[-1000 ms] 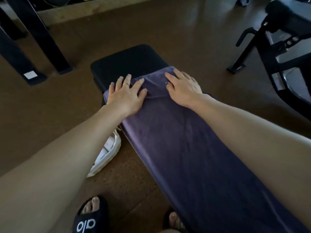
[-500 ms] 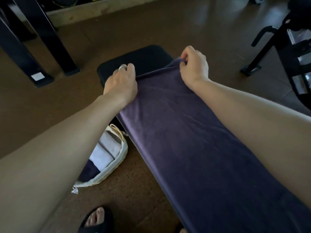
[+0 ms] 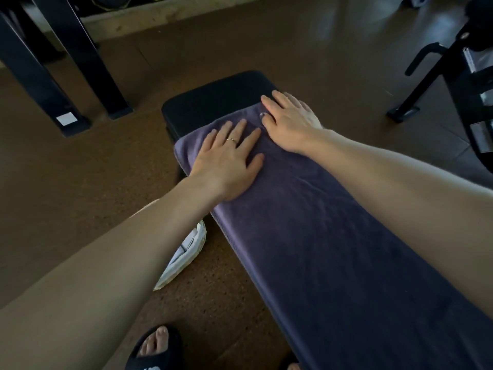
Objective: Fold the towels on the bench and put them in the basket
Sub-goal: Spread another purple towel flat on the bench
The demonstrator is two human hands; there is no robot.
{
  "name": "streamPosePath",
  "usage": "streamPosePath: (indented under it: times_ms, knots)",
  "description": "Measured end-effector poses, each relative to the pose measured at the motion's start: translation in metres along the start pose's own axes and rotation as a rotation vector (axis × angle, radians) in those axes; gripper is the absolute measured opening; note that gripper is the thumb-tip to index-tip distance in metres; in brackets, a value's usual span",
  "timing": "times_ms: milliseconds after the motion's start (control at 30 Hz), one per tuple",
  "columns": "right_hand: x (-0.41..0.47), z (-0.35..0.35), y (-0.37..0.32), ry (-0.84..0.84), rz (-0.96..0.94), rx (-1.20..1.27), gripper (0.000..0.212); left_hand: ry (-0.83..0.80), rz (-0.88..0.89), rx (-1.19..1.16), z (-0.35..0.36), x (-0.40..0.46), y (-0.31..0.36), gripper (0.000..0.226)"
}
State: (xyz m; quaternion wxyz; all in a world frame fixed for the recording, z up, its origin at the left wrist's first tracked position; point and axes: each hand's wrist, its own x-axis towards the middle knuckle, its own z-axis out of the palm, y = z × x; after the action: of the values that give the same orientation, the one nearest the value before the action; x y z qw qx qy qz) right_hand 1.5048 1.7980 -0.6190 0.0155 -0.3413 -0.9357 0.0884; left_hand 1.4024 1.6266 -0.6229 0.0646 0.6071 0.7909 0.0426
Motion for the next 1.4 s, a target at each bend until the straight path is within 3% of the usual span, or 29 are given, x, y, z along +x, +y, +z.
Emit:
streamPosePath:
  times_ms: [67,200,333,400,533,633,800,1000,1167,1300,1400]
  knots:
    - [0.000,-0.002,0.003,-0.058,0.050,0.030,0.061,-0.031,-0.083,0.001,-0.001,0.004,-0.008,0.065]
    - [-0.003,-0.004,-0.005,0.184,0.049,0.043,0.059,-0.028,-0.134,0.011,-0.006,0.007,-0.020,0.070]
    - [0.004,-0.001,-0.003,-0.080,-0.004,-0.018,0.063,0.076,-0.190,-0.076,-0.005,0.008,-0.030,0.066]
    - [0.009,-0.003,-0.001,-0.122,0.006,-0.028,0.064,0.031,-0.248,-0.067,-0.006,0.010,-0.040,0.068]
    - [0.009,-0.004,-0.004,-0.120,0.040,-0.033,0.065,-0.043,-0.258,-0.017,-0.008,0.009,-0.045,0.071]
    - [-0.010,-0.012,-0.016,0.026,0.092,-0.007,0.064,0.030,-0.303,0.052,-0.013,0.000,-0.028,0.072]
    - [-0.097,-0.014,-0.017,-0.042,-0.040,0.032,0.061,-0.067,0.004,-0.015,0.002,-0.045,0.042,0.070]
    - [-0.223,-0.005,0.031,-0.098,0.154,-0.037,0.061,-0.148,-0.126,0.027,-0.011,-0.083,0.063,0.072]
    - [-0.312,-0.002,0.040,-0.128,0.191,-0.030,0.060,-0.397,0.041,0.035,-0.008,-0.147,0.133,0.079]
    - [-0.369,-0.005,0.046,-0.123,0.250,-0.048,0.060,-0.367,0.035,0.125,-0.014,-0.178,0.164,0.084]
    - [-0.403,-0.004,0.047,-0.121,0.219,-0.045,0.059,-0.384,0.227,0.115,-0.023,-0.206,0.199,0.078]
